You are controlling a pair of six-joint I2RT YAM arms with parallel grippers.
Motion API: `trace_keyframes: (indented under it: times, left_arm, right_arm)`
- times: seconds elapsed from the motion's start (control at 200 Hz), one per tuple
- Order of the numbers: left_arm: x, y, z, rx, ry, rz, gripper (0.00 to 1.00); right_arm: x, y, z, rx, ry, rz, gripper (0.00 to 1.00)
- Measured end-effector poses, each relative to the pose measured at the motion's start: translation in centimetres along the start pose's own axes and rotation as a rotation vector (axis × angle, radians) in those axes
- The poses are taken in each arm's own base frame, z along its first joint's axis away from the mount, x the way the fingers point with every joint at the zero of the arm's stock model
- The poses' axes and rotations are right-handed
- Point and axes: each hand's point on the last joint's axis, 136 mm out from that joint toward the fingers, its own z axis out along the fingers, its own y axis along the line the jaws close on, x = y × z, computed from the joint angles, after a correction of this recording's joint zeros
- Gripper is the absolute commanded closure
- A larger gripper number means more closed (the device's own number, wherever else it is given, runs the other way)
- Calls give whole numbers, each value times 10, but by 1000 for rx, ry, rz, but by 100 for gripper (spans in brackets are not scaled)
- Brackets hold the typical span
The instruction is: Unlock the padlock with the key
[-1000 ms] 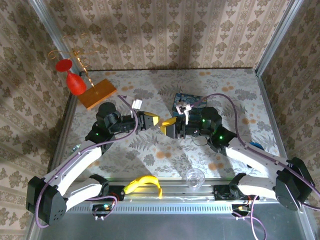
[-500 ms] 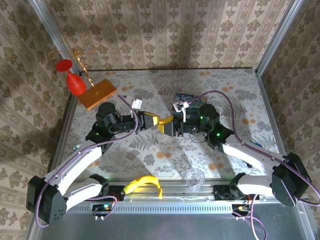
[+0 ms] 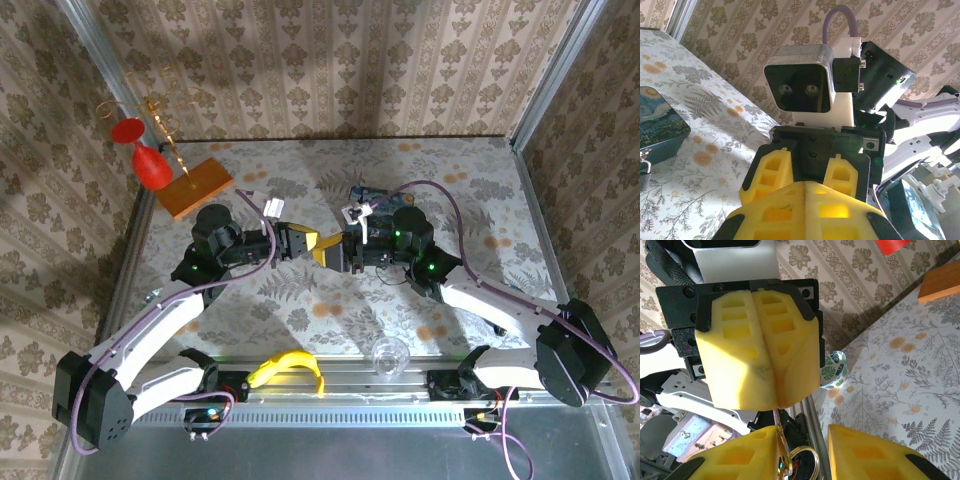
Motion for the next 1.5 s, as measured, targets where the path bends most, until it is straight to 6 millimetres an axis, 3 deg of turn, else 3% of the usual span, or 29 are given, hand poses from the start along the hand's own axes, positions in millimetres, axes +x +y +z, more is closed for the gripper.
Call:
trace_keyframes:
  times: [0.285, 0.89, 1.391, 1.446, 1.496]
  left_arm:
    - [-1, 1, 0, -7, -4, -4, 100]
    - [-4, 0, 0, -3, -16, 12, 100]
    - [-8, 0, 1, 3, -37, 8, 100]
    - [-9, 0, 1, 0, -43, 11, 86]
    - [-9, 1, 1, -3, -48, 2, 67]
  right_arm:
    - [0, 0, 0, -3, 2, -1, 79]
    - [-5, 4, -4, -2, -17, -14, 75]
    - [-8, 8, -9, -1, -32, -25, 97]
    - [-8, 7, -9, 2, -33, -26, 100]
    - [-9, 6, -9, 7, -36, -24, 100]
